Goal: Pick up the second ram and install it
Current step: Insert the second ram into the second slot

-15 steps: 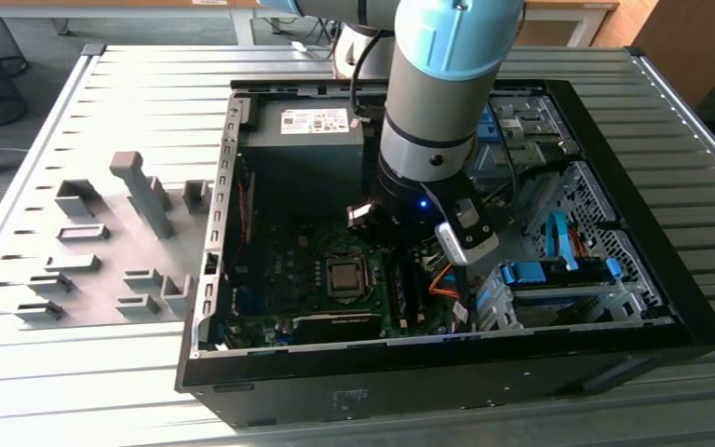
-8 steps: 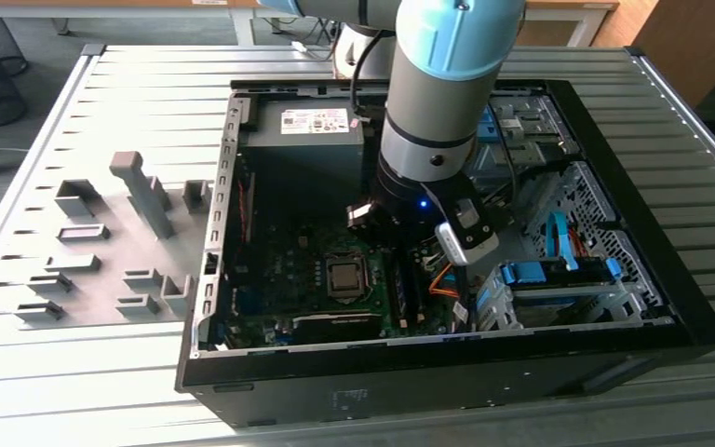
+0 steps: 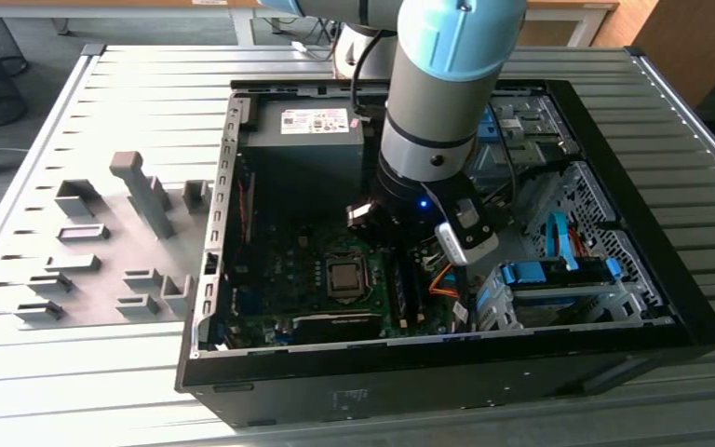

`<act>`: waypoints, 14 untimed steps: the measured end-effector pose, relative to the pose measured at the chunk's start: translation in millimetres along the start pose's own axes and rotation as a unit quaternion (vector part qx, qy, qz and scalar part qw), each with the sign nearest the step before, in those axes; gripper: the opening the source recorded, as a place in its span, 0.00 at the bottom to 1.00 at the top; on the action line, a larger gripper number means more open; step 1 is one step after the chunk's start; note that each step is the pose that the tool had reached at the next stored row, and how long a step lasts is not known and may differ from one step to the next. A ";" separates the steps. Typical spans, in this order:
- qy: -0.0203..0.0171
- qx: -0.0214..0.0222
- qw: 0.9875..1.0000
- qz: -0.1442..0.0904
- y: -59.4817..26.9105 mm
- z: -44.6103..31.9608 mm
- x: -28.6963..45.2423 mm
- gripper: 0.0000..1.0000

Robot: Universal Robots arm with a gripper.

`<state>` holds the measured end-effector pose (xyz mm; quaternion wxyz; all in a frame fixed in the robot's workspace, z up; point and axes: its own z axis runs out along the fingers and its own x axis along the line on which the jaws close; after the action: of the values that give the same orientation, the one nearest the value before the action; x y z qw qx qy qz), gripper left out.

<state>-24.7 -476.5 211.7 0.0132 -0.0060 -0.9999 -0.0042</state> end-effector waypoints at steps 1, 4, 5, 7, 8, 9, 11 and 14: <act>0.000 -0.001 1.000 0.000 0.0 0.1 0.0 0.14; 0.000 -0.001 1.000 0.000 0.0 0.3 0.0 0.14; 0.000 -0.001 1.000 0.000 0.0 0.3 0.0 0.14; 0.000 -0.001 1.000 0.000 -0.1 0.9 0.0 0.14; 0.000 -0.001 1.000 0.000 0.0 1.2 0.0 0.14; 0.000 -0.001 1.000 0.000 0.0 1.6 -0.1 0.14; 0.000 -0.001 1.000 0.000 0.0 2.2 -0.1 0.14; 0.000 -0.001 1.000 0.000 0.0 2.2 -0.1 0.14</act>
<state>-24.6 -476.5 209.5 0.0132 -0.0059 -0.9999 -0.0055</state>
